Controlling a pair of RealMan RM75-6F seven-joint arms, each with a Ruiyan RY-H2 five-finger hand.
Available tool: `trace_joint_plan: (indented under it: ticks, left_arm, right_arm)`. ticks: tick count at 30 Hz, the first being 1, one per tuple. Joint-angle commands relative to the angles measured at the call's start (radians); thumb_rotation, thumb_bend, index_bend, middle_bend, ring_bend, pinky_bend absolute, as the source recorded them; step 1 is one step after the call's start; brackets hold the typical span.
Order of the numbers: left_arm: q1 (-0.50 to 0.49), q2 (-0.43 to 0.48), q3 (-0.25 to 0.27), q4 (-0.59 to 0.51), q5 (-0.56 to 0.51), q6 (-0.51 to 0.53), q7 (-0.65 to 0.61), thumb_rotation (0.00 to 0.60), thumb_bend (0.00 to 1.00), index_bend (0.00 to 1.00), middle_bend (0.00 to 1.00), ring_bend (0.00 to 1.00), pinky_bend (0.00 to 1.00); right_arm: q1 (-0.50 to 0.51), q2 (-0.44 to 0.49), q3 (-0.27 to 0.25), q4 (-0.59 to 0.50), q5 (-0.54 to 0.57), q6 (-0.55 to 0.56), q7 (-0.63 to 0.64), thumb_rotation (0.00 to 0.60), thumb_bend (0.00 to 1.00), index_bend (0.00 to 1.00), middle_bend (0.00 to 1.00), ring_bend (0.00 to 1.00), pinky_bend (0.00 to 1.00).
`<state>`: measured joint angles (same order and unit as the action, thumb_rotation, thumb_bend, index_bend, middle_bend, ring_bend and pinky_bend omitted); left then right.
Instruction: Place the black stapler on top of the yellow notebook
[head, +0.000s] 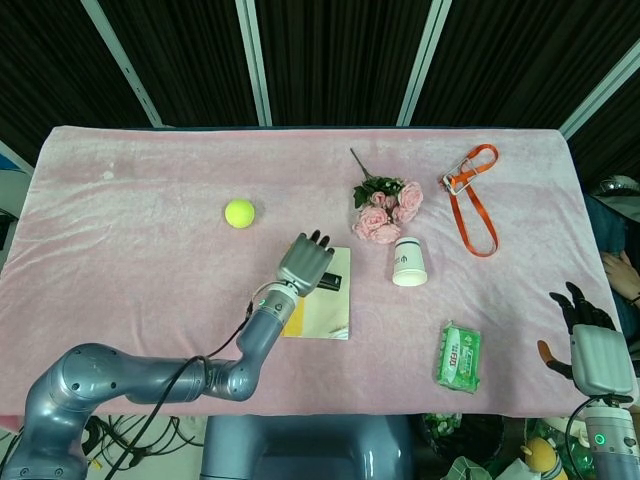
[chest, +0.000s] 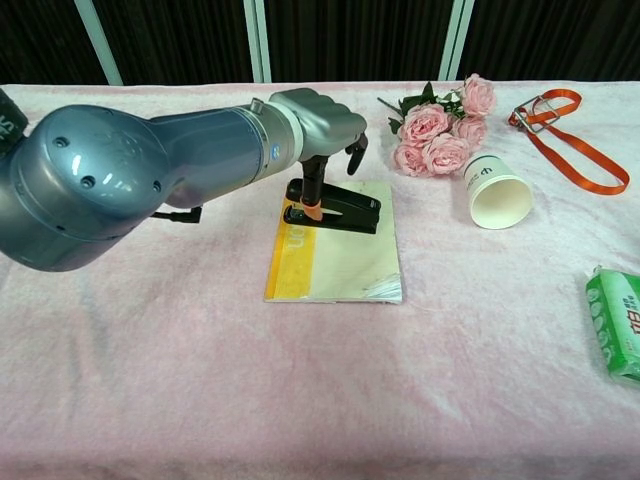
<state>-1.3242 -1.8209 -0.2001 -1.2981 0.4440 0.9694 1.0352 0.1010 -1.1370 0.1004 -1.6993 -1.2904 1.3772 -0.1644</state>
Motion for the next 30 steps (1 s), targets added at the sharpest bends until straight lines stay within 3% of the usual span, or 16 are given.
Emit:
trace_joint_plan:
  ticks: [1, 5, 10, 14, 16, 18, 21, 27, 30]
  left_arm:
    - [0.007, 0.010, -0.013, -0.018, 0.009, 0.011, -0.017, 0.600, 0.09, 0.31, 0.16, 0.10, 0.35]
    - [0.018, 0.045, -0.018, -0.060, 0.021, 0.027, -0.027, 0.600, 0.10, 0.31, 0.17, 0.10, 0.32]
    - [0.083, 0.180, 0.003, -0.235, 0.047, 0.088, -0.050, 0.600, 0.10, 0.30, 0.17, 0.10, 0.31]
    - [0.179, 0.327, 0.052, -0.421, 0.115, 0.200, -0.093, 0.600, 0.12, 0.29, 0.17, 0.10, 0.30]
    - [0.245, 0.403, 0.091, -0.507, 0.172, 0.264, -0.136, 0.600, 0.12, 0.29, 0.17, 0.10, 0.23]
    - [0.340, 0.501, 0.161, -0.606, 0.265, 0.348, -0.199, 0.600, 0.12, 0.29, 0.17, 0.10, 0.14]
    - [0.451, 0.595, 0.258, -0.668, 0.411, 0.435, -0.289, 0.600, 0.12, 0.29, 0.17, 0.10, 0.10]
    - [0.638, 0.707, 0.405, -0.645, 0.615, 0.542, -0.508, 0.600, 0.12, 0.29, 0.16, 0.10, 0.10]
    - [0.700, 0.731, 0.446, -0.605, 0.687, 0.573, -0.601, 0.600, 0.12, 0.29, 0.14, 0.08, 0.10]
  right_arm:
    - [0.000, 0.000, 0.001, -0.001, 0.003, -0.001, 0.001, 0.600, 0.23, 0.20, 0.06, 0.19, 0.21]
    - [0.000, 0.001, 0.000, -0.002, 0.003, -0.002, 0.000, 0.600, 0.23, 0.20, 0.06, 0.19, 0.21]
    - [0.001, 0.001, 0.001, -0.001, 0.005, -0.003, -0.002, 0.600, 0.23, 0.20, 0.07, 0.19, 0.21]
    - [0.001, -0.001, 0.000, -0.002, 0.004, 0.000, -0.007, 0.600, 0.23, 0.20, 0.06, 0.19, 0.21]
    - [0.000, -0.001, 0.000, -0.003, 0.005, 0.002, -0.008, 0.600, 0.23, 0.20, 0.06, 0.19, 0.21]
    - [-0.002, -0.001, 0.000, -0.006, 0.008, 0.003, -0.010, 0.600, 0.23, 0.20, 0.06, 0.19, 0.21]
    - [-0.003, -0.002, 0.000, -0.009, 0.008, 0.007, -0.014, 0.600, 0.23, 0.20, 0.06, 0.19, 0.21]
    - [-0.004, -0.004, 0.000, -0.012, 0.009, 0.011, -0.024, 0.600, 0.23, 0.20, 0.06, 0.19, 0.21]
    - [-0.005, -0.004, 0.001, -0.013, 0.011, 0.014, -0.025, 0.600, 0.23, 0.20, 0.06, 0.19, 0.21]
